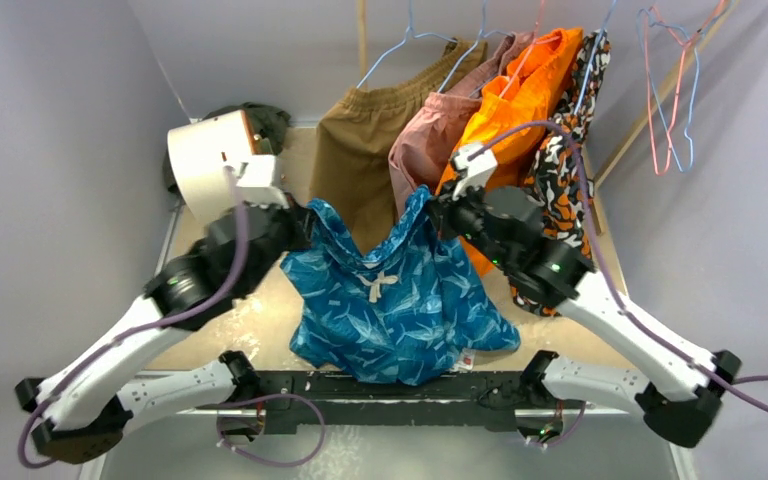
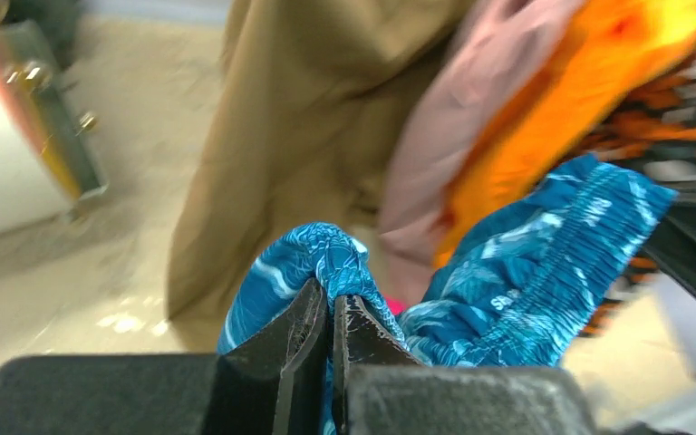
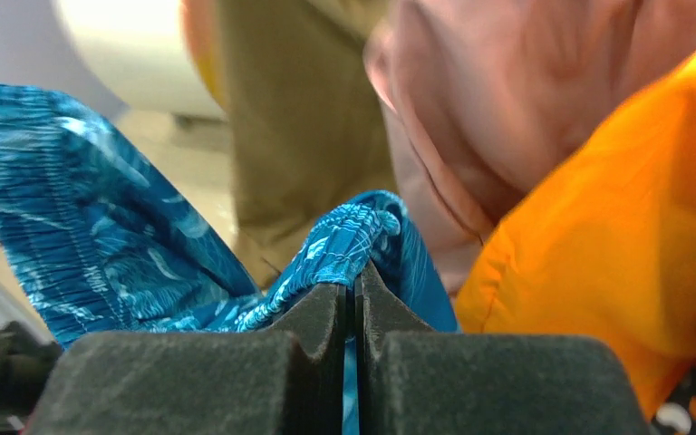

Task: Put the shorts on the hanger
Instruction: Adjust the shorts at the center of the board.

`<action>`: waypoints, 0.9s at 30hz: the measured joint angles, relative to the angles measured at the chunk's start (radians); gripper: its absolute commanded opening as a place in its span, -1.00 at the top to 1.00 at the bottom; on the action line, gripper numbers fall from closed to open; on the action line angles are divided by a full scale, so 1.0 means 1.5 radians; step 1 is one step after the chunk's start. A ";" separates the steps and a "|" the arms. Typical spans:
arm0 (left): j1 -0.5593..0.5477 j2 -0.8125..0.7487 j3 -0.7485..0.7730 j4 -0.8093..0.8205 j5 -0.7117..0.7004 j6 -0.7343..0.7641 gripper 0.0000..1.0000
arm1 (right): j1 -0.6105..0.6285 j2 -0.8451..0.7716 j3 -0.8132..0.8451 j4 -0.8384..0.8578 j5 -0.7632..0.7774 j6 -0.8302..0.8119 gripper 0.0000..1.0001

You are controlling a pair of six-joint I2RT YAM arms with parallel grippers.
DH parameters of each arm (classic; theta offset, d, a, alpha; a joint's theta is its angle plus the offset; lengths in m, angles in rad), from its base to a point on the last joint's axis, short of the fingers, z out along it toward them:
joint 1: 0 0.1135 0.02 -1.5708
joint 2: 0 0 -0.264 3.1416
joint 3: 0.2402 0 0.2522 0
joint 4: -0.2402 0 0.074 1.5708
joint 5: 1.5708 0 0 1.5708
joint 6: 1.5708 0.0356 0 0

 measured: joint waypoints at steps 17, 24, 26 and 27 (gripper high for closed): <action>0.019 0.104 -0.364 0.139 -0.149 -0.163 1.00 | -0.059 0.089 -0.338 0.128 0.083 0.235 1.00; 0.025 0.161 -0.378 0.184 -0.130 -0.185 0.83 | -0.064 0.105 -0.351 0.161 0.066 0.244 0.64; 0.025 0.159 -0.378 0.186 -0.115 -0.184 0.52 | -0.064 0.083 -0.357 0.165 0.050 0.236 0.45; 0.025 0.157 -0.378 0.186 -0.108 -0.182 0.38 | -0.064 0.069 -0.357 0.165 0.039 0.230 0.33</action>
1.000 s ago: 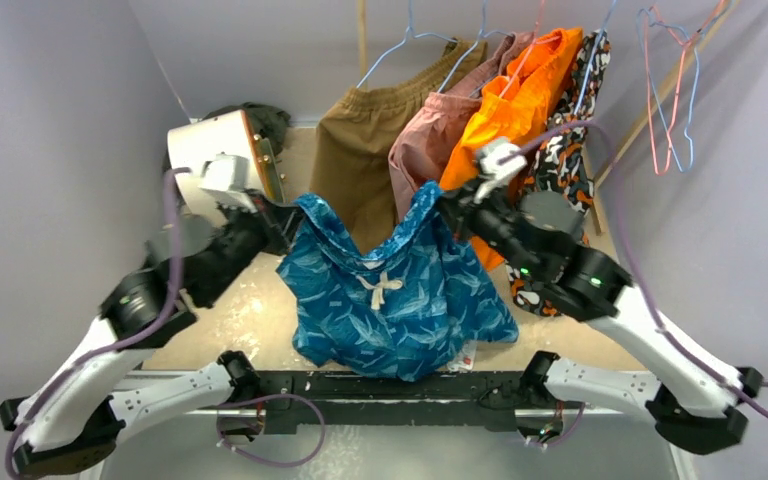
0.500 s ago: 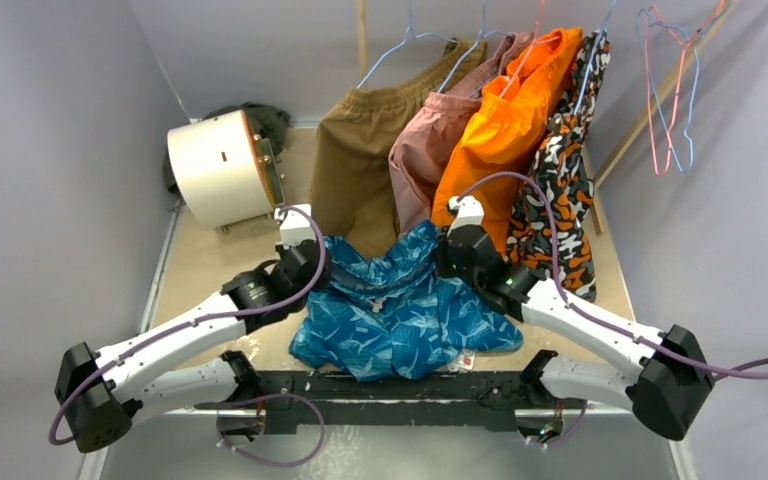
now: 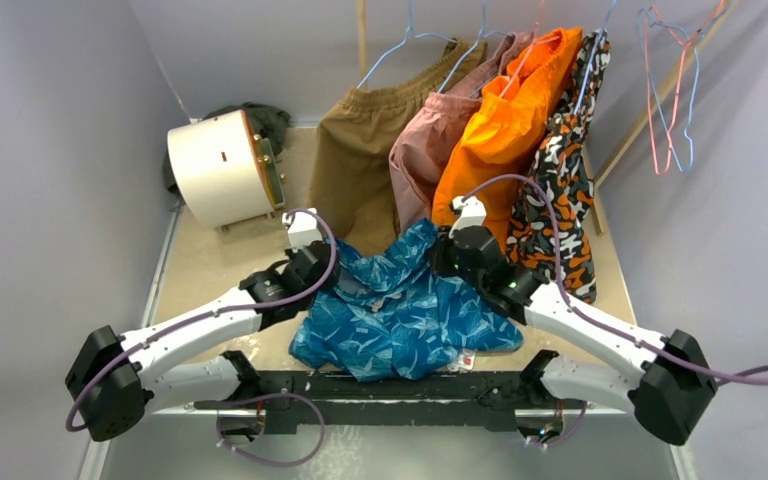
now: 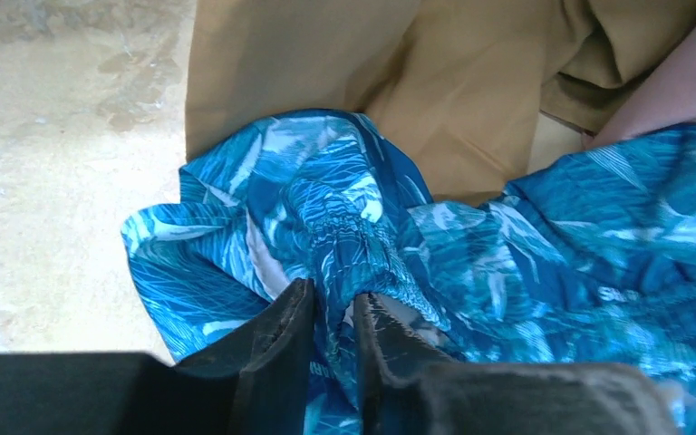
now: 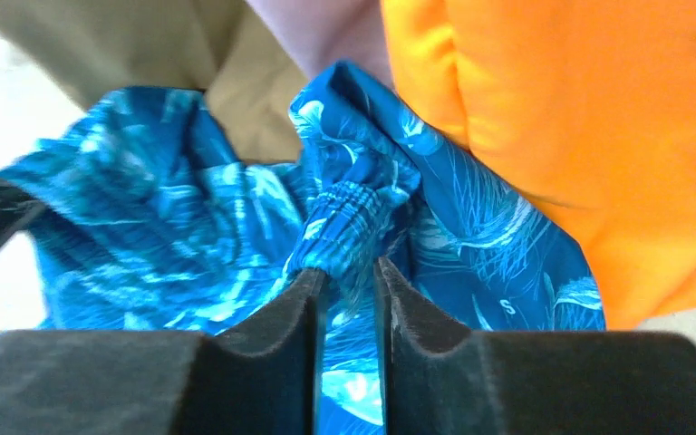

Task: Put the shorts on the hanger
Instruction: Adjust the shorts at the center of the board.

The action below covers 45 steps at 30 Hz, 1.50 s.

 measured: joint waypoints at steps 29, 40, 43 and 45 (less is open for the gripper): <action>0.000 -0.190 0.163 -0.143 0.014 0.067 -0.26 | 0.000 -0.001 0.541 -0.216 -0.013 -0.253 -0.19; 0.000 -0.209 0.184 -0.125 -0.062 0.157 -0.21 | -0.166 0.236 0.877 -0.240 0.107 -0.275 -0.19; 0.000 -0.222 0.183 -0.103 -0.080 0.178 -0.20 | -0.244 0.225 0.859 -0.242 0.111 -0.249 -0.18; 0.000 -0.228 0.176 -0.089 -0.091 0.186 -0.19 | -0.306 0.211 0.853 -0.251 0.099 -0.224 -0.16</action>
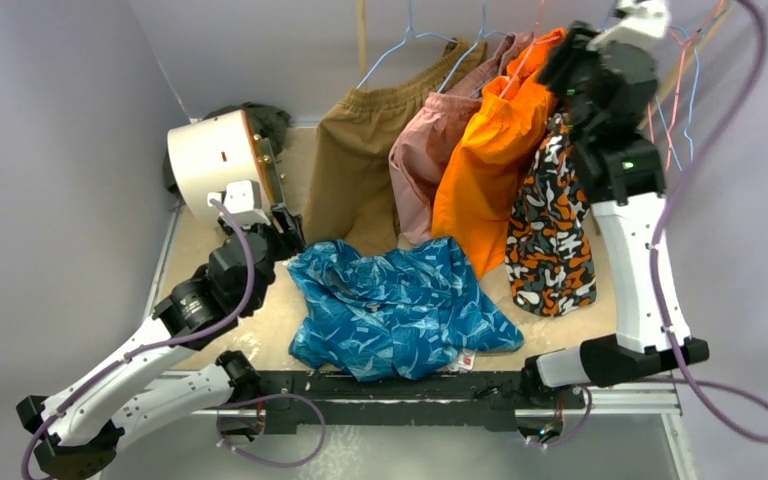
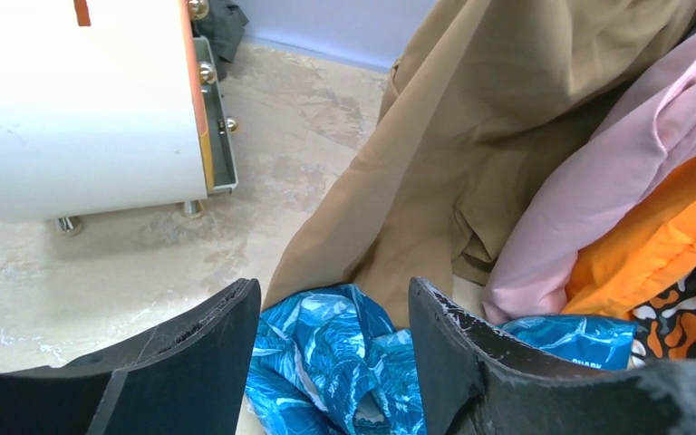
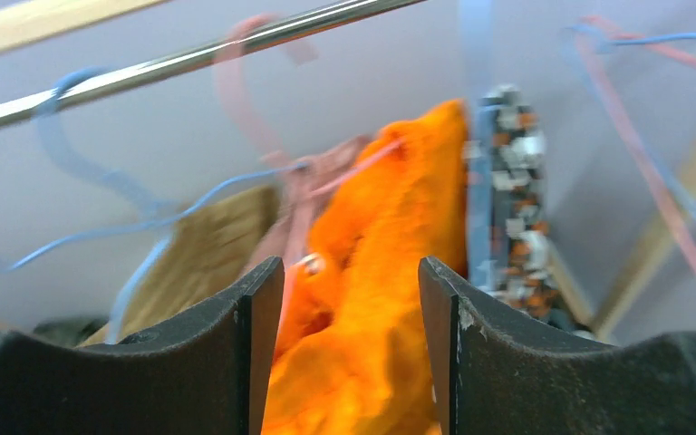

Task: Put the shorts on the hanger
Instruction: Adjust the shorts at the center of the board.

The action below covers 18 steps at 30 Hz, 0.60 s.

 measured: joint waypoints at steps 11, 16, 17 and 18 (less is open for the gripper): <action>0.000 -0.038 -0.093 0.044 -0.018 0.012 -0.15 | -0.235 -0.190 -0.196 -0.013 -0.021 0.079 -0.23; 0.000 -0.051 -0.110 0.053 0.000 0.005 -0.13 | -0.312 -0.232 -0.274 -0.008 -0.030 0.107 -0.34; 0.000 -0.050 -0.110 0.054 0.005 0.005 -0.13 | -0.328 -0.233 -0.287 -0.006 -0.041 0.118 -0.36; 0.000 -0.049 -0.110 0.054 0.010 0.004 -0.13 | -0.343 -0.233 -0.300 -0.003 -0.051 0.132 -0.37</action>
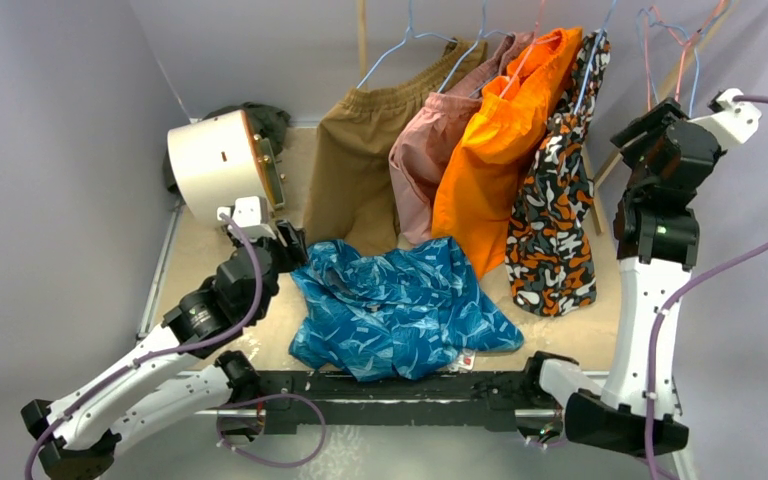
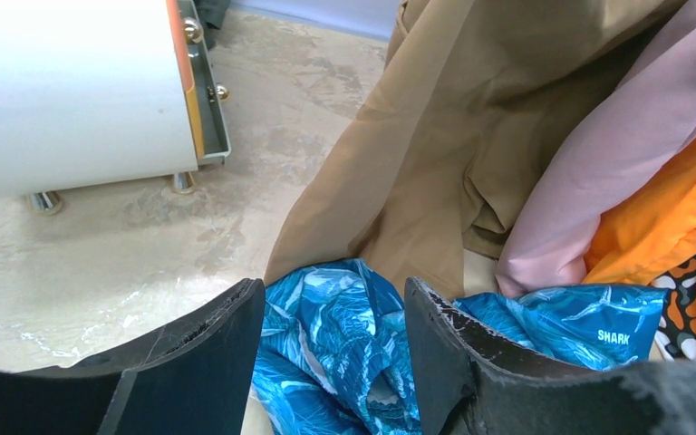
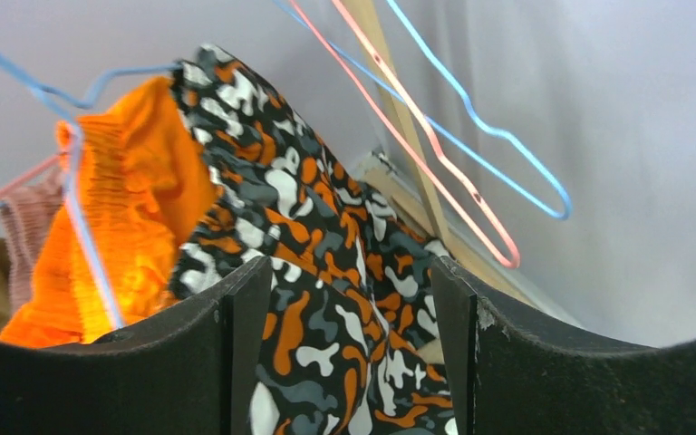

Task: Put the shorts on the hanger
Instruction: Adjust the shorts at the center of the board.

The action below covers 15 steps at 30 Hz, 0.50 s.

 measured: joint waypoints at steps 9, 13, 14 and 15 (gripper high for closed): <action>0.000 -0.004 0.000 0.000 0.027 0.000 -0.13 | -0.124 -0.052 -0.186 0.071 -0.107 0.165 -0.53; 0.000 -0.017 0.000 0.000 0.030 0.000 -0.13 | -0.134 -0.054 -0.186 0.113 -0.128 0.197 -0.98; 0.000 -0.019 0.000 0.000 0.031 0.000 -0.13 | -0.134 -0.053 -0.186 0.120 -0.131 0.200 -0.98; 0.000 -0.021 0.000 0.000 0.031 0.000 -0.13 | -0.134 -0.051 -0.186 0.124 -0.133 0.203 -0.98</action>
